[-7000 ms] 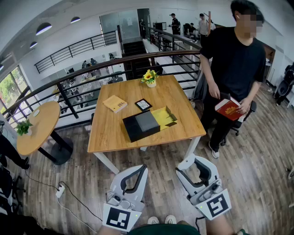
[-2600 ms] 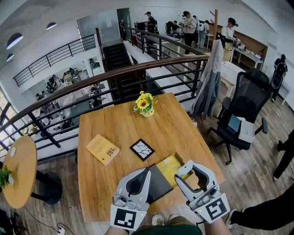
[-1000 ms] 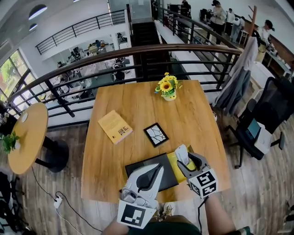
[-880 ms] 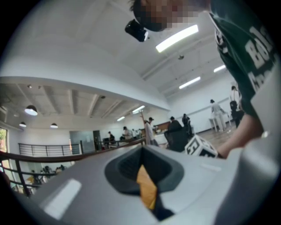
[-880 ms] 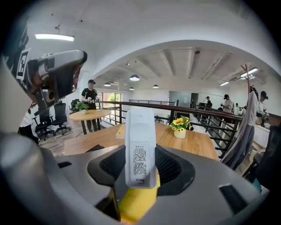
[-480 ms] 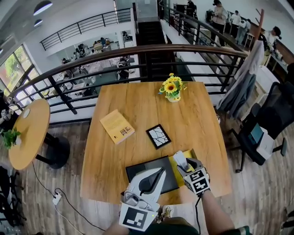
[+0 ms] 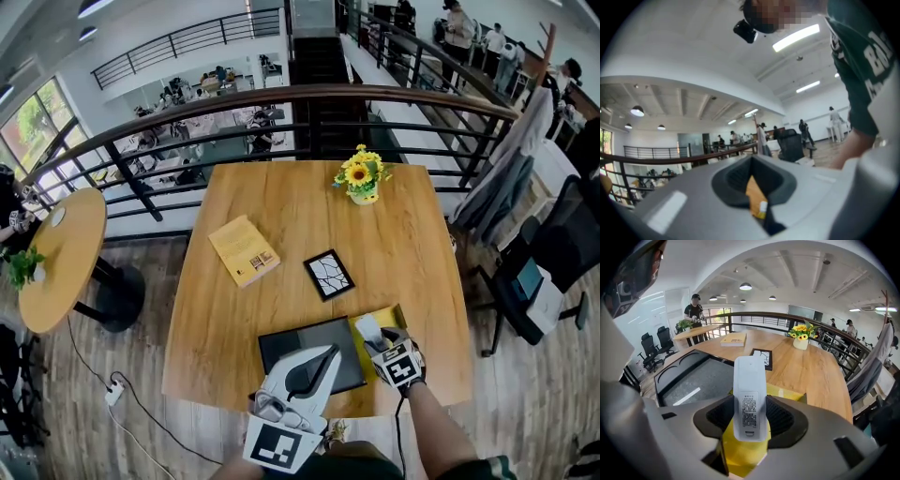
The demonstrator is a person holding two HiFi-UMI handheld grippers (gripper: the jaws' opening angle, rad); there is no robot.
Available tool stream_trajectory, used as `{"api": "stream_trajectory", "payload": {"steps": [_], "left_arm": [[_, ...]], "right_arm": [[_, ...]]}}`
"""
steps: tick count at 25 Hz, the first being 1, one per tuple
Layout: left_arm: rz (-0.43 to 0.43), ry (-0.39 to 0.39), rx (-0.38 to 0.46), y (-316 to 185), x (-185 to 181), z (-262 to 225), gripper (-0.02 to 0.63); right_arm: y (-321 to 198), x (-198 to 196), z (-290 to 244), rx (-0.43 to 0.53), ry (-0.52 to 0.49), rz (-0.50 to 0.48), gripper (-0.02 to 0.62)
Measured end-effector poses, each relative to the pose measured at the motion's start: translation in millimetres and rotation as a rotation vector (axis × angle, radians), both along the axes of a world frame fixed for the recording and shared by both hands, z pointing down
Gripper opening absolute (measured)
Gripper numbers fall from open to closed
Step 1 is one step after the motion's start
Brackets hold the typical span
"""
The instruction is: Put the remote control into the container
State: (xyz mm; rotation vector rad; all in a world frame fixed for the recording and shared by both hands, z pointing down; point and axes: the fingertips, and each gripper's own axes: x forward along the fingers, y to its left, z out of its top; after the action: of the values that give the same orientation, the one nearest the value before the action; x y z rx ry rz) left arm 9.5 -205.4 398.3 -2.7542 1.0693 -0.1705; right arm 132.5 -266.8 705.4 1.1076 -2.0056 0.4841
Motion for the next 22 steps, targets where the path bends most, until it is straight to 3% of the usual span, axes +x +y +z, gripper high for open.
{"api": "stream_trajectory", "payload": {"steps": [12,22], "left_arm": [[-0.037,0.011,-0.013,-5.4,-10.3,6.2,-0.002],[-0.056,0.011,-0.032,-12.2,-20.1,12.5,-0.002]], "right_arm": [[0.9,8.4,49.6,-0.166,0.085,-0.005,0.224],[-3.5,18.1,70.5,-0.269,0.086,0.076,0.224]]}}
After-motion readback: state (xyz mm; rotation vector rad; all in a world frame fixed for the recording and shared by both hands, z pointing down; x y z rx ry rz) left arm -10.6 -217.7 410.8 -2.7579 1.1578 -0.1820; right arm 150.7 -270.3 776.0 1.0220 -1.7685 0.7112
